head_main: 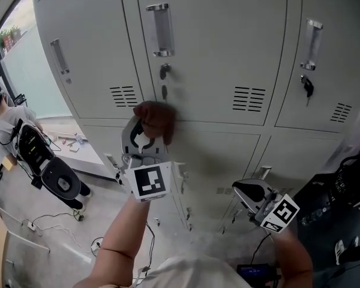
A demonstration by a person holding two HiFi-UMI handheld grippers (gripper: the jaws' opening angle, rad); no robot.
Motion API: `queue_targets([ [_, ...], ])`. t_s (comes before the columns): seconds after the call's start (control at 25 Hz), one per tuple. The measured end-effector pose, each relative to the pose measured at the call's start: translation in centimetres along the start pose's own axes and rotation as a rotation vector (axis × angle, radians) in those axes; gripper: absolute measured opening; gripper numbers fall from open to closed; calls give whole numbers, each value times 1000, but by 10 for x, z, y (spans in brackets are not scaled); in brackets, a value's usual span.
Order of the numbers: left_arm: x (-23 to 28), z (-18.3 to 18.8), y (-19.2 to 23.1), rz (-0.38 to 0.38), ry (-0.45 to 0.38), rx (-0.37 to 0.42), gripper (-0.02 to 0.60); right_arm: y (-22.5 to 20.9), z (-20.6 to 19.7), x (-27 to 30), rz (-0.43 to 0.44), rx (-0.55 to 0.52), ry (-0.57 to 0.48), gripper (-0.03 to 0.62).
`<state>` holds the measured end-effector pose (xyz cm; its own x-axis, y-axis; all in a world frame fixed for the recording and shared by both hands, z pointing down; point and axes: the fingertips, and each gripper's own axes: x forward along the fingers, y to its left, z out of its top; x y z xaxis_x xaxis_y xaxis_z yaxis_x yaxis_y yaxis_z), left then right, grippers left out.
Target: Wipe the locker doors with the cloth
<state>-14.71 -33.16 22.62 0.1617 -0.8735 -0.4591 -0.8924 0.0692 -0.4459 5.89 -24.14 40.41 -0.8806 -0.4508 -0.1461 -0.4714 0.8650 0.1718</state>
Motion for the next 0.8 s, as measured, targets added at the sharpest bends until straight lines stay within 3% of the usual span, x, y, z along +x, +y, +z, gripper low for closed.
queue_targets([
  [0.08,0,4,-8,61,-26,43,71,1,0,-4,-6,5,-5,18],
  [0.16,-2,9,-23,58,-38,40,71,-2,2,-10,-16,11,-10,18],
  [0.28,2,27,-65,-23,-67,46,71,-8,6,-18,-44,13,-20,18],
  [0.52,11,78,-148,-148,-209,39,71,-10,16,-34,-85,-4,-30,18],
  [0.72,13,114,-233,-339,-265,282,72,-16,15,-56,-145,1,-24,18],
  [0.8,19,132,-243,-354,-290,331,72,-18,15,-64,-166,5,-25,18],
])
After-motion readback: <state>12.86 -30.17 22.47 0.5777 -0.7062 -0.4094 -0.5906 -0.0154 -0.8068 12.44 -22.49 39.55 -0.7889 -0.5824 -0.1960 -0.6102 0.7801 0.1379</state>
